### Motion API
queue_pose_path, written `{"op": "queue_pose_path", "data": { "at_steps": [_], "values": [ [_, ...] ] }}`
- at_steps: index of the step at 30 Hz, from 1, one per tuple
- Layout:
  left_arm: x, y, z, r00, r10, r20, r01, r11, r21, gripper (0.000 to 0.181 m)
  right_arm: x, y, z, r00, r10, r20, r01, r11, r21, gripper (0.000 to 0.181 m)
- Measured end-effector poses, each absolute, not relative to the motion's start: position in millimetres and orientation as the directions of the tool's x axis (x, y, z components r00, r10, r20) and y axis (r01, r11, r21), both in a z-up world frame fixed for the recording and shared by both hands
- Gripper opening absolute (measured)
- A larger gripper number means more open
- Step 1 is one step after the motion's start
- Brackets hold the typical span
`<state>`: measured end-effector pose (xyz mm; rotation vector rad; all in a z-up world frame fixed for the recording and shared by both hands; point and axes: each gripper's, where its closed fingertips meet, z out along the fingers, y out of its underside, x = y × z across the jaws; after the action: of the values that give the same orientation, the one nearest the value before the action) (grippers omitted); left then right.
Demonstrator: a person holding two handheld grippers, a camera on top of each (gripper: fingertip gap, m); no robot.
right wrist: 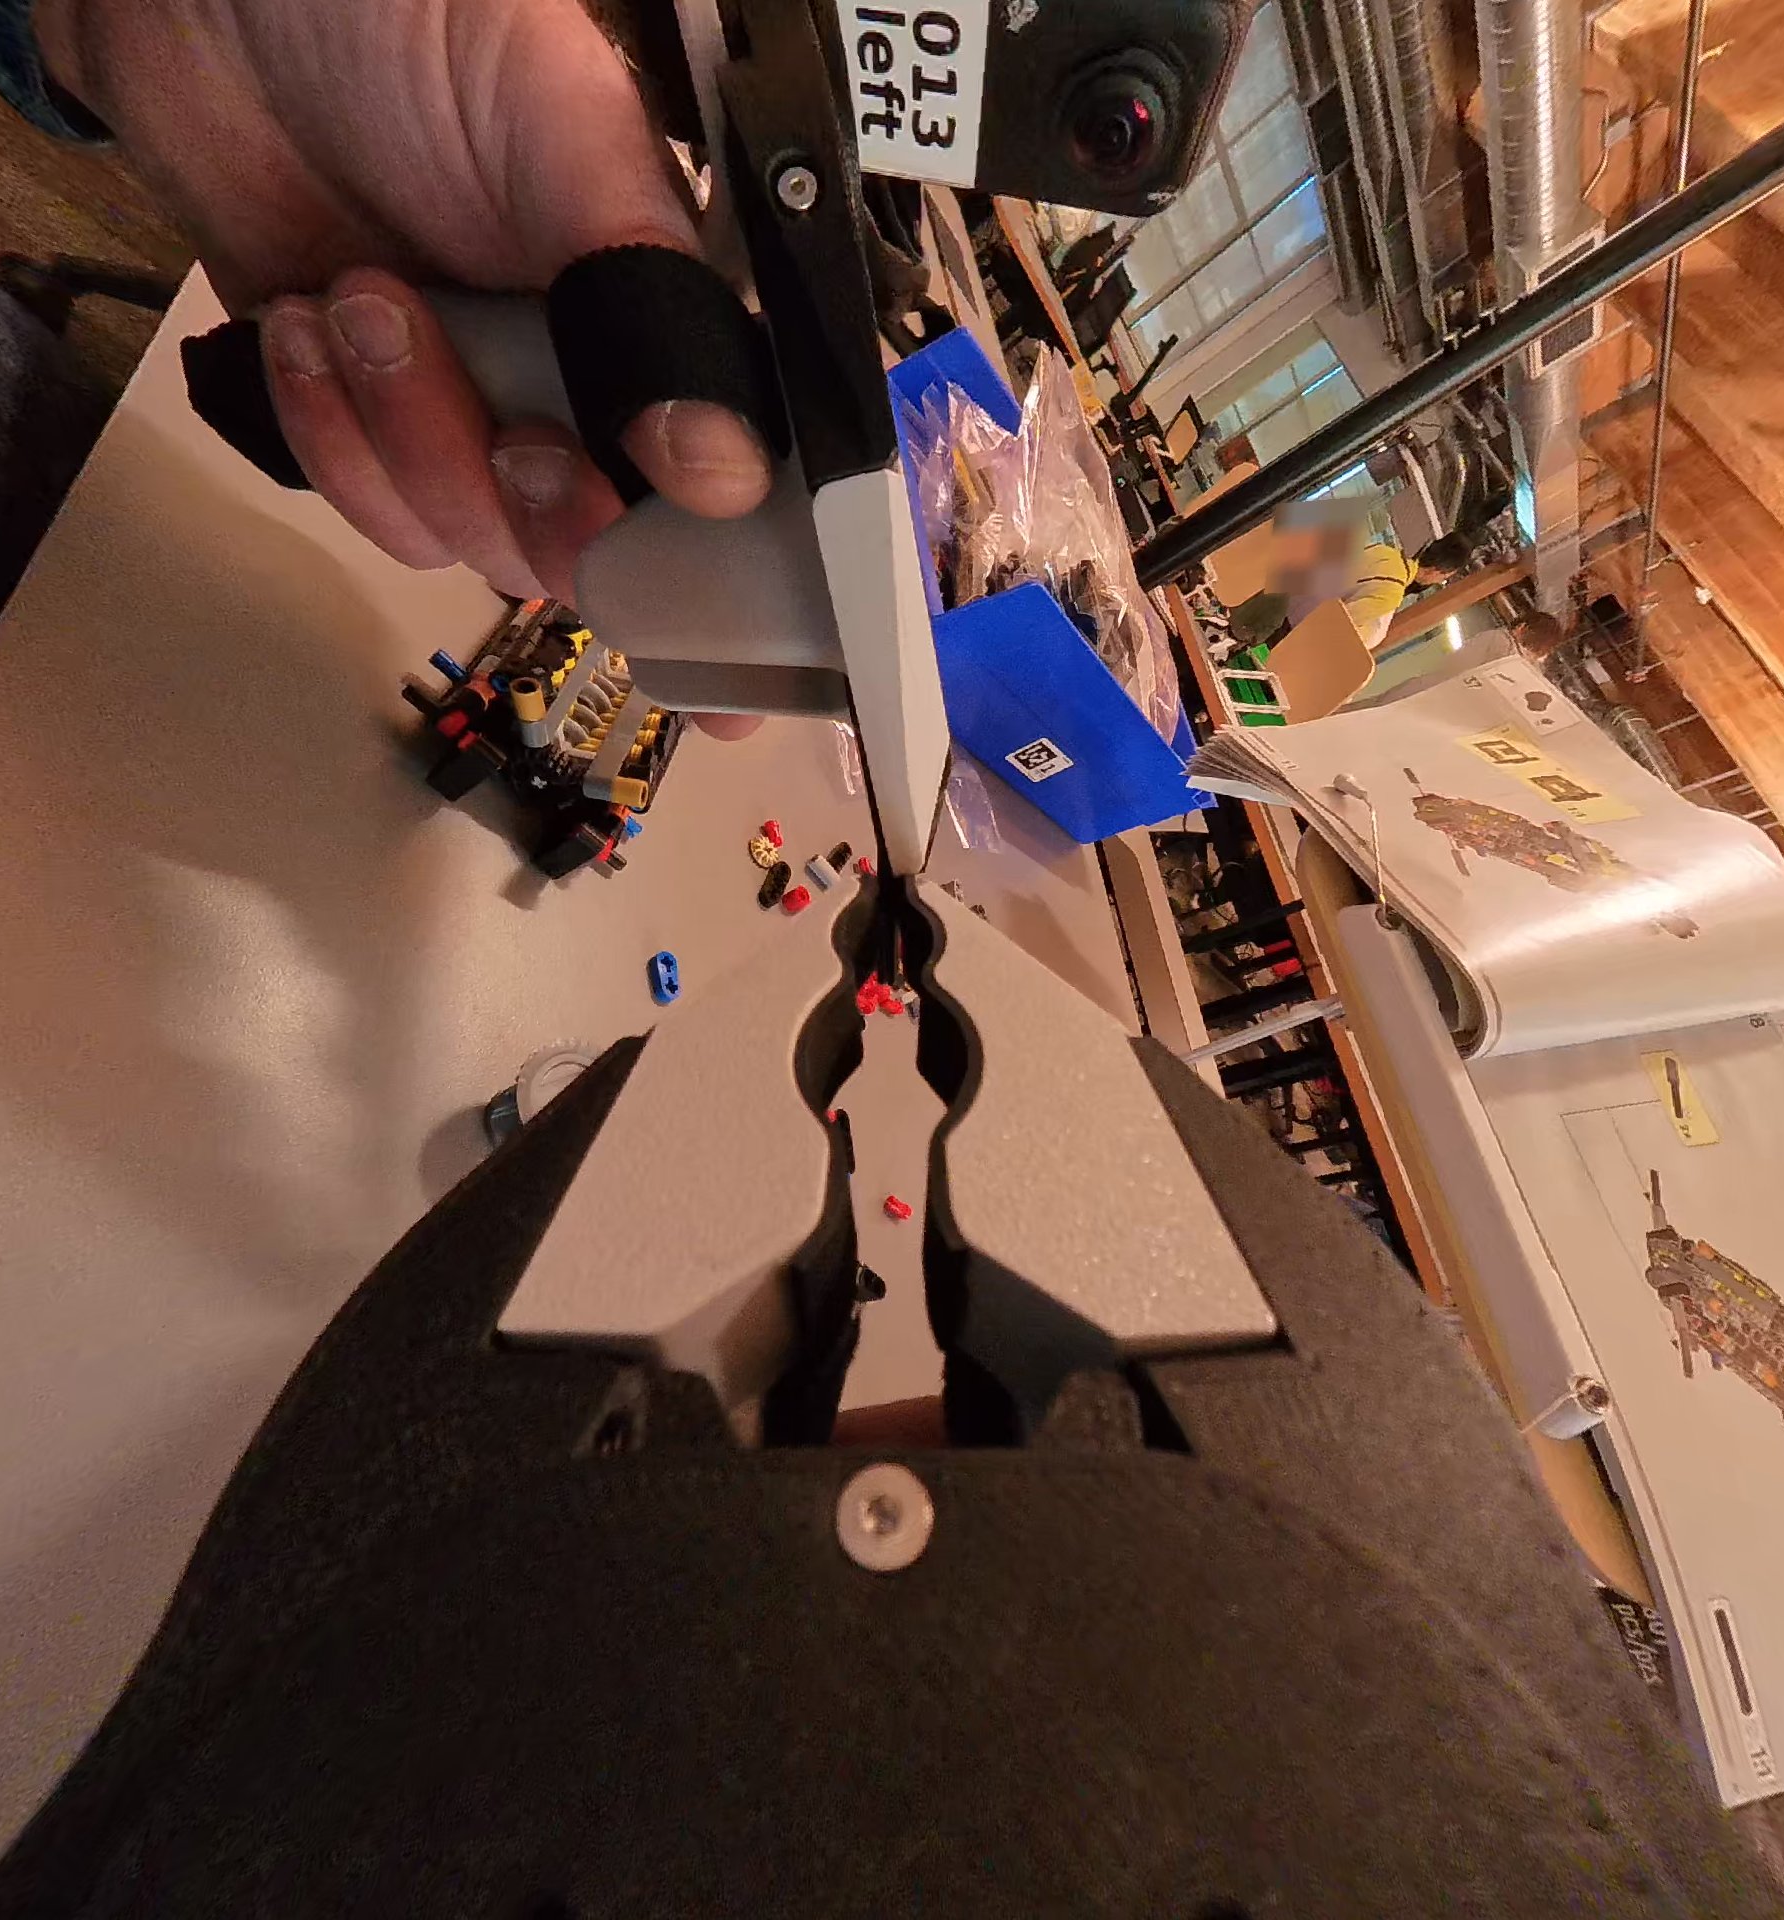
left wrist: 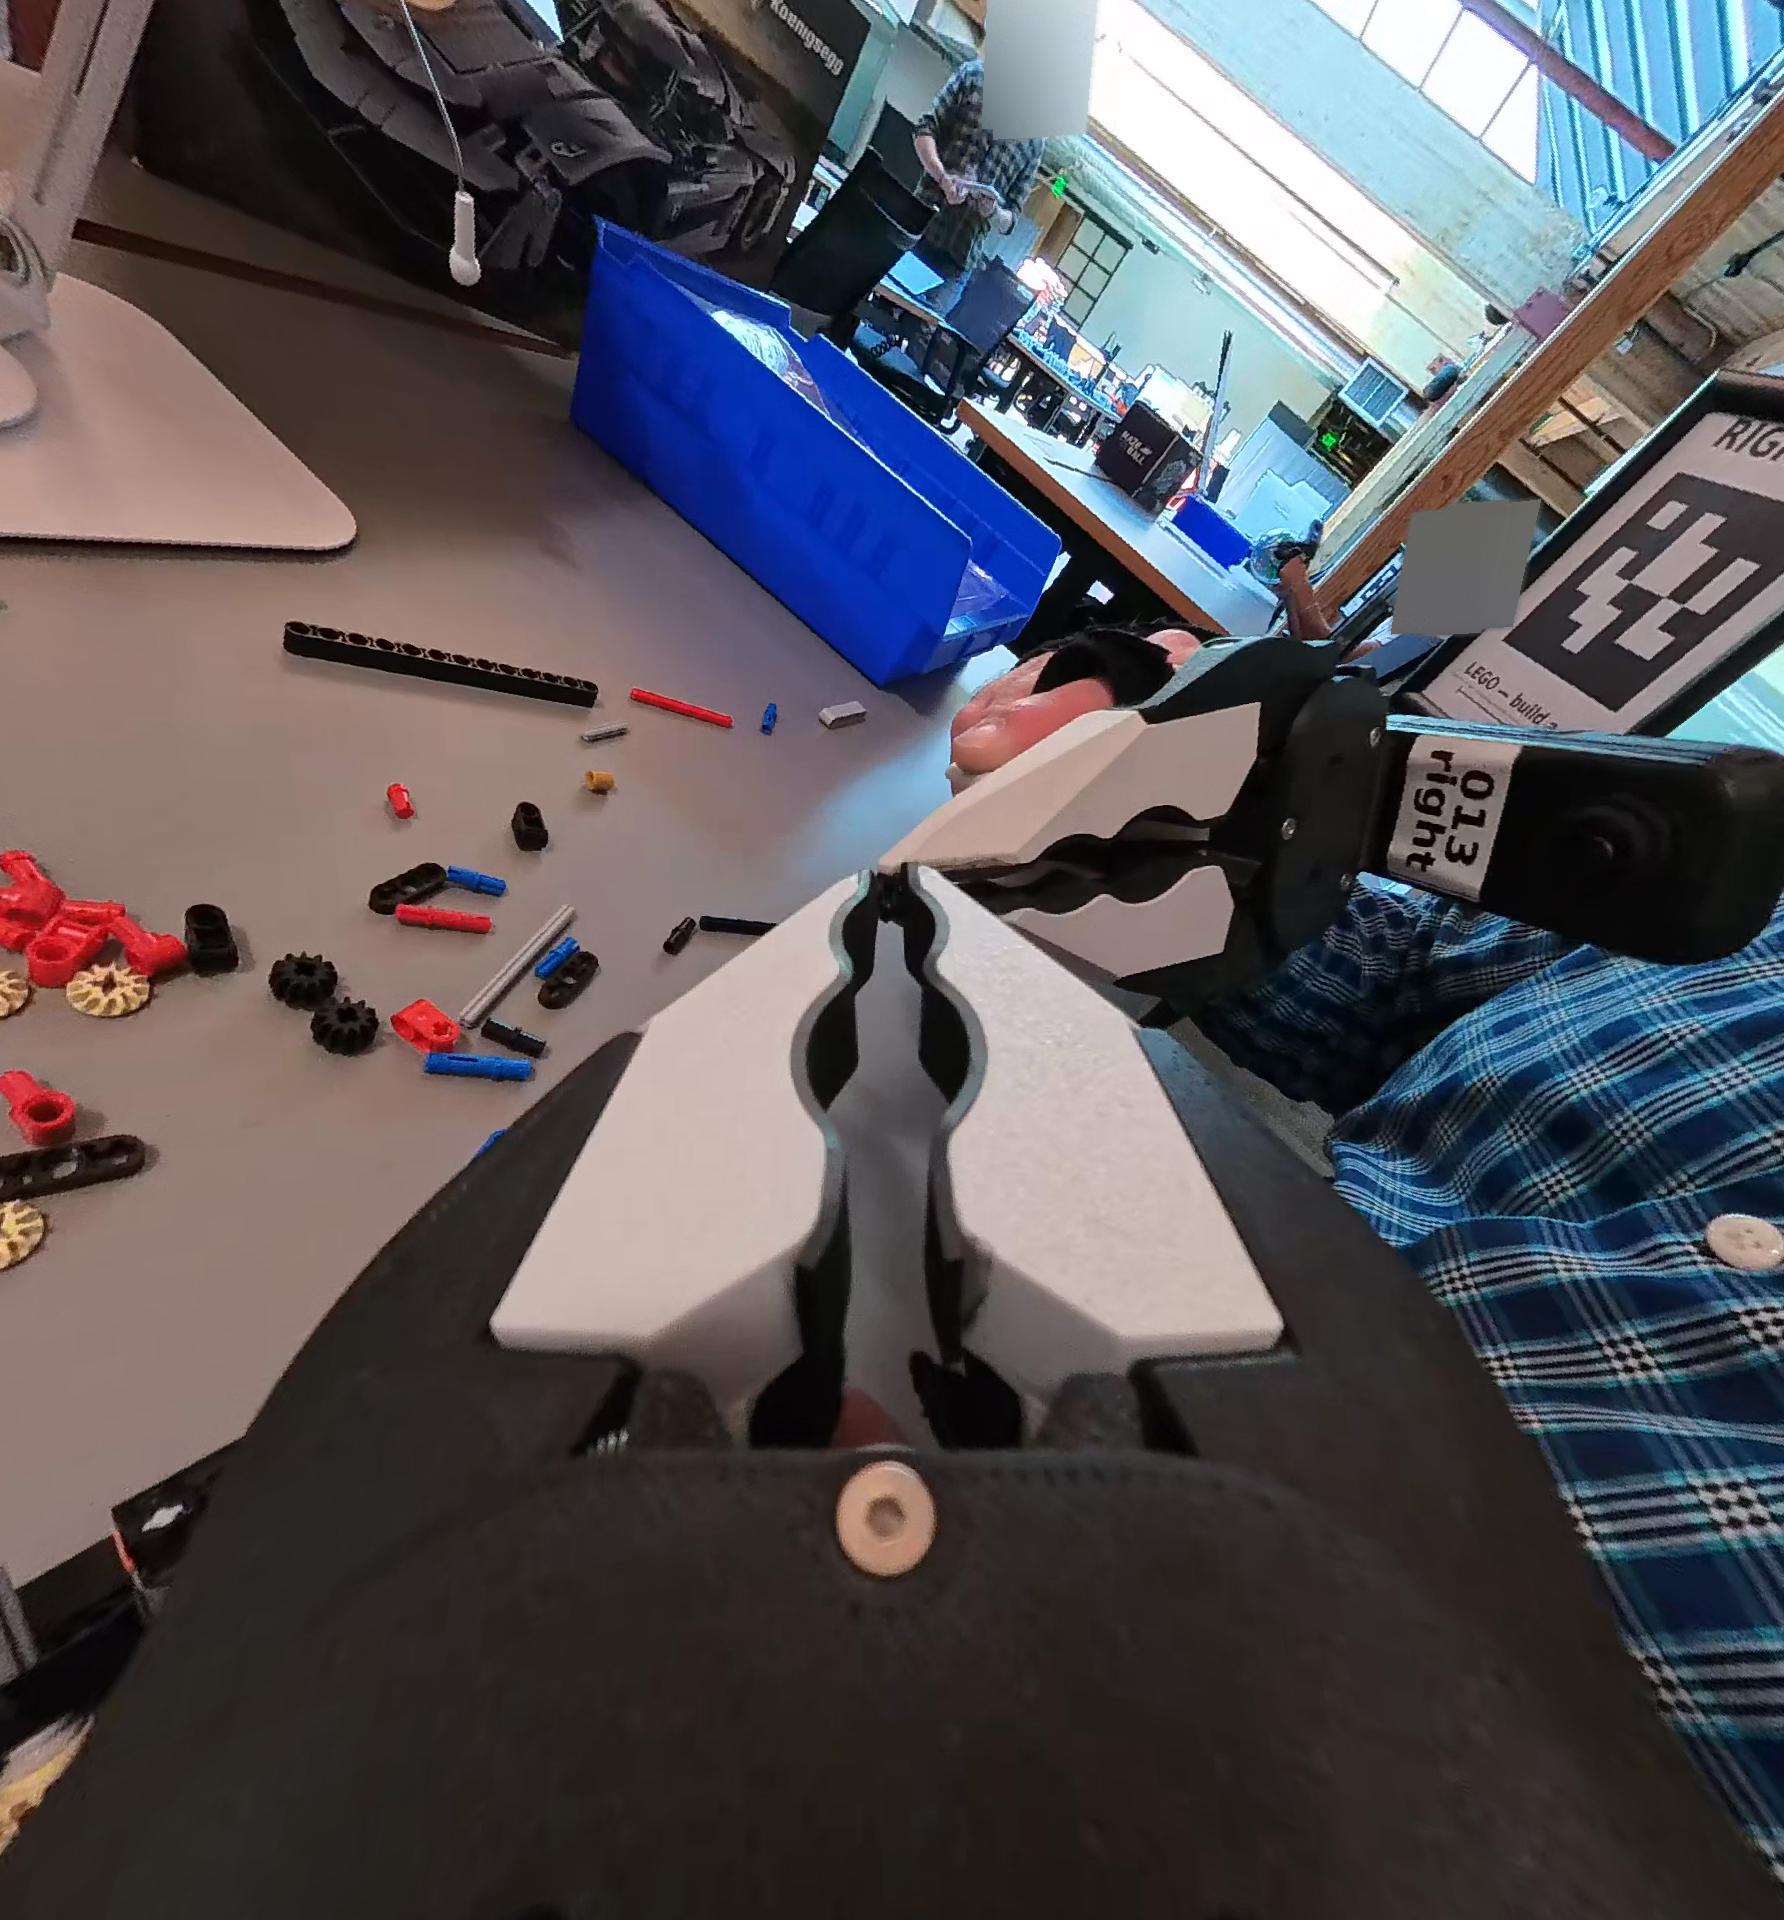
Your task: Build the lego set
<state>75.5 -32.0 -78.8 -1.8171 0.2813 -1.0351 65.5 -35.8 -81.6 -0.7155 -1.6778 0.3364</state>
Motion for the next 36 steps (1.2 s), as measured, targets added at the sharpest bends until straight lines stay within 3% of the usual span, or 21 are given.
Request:
{"op": "queue_pose_path", "data": {
  "at_steps": [1,30,36],
  "values": [
    [75.3,-31.8,-78.7,0.610,-0.594,0.525,0.248,-0.486,-0.838,0.002,65.4,-35.6,-81.5,-0.090,0.623,0.777,0.272,0.766,-0.582,0.001],
    [57.6,-12.5,-67.9,0.576,-0.557,0.598,0.381,-0.464,-0.799,0.001,56.6,-16.9,-65.8,-0.026,0.680,0.733,0.251,0.714,-0.654,0.001],
    [53.1,-9.8,-66.1,0.538,-0.547,0.641,0.430,-0.476,-0.767,0.002,59.2,-11.9,-61.6,-0.011,0.689,0.725,0.254,0.703,-0.664,0.013]
  ]
}}
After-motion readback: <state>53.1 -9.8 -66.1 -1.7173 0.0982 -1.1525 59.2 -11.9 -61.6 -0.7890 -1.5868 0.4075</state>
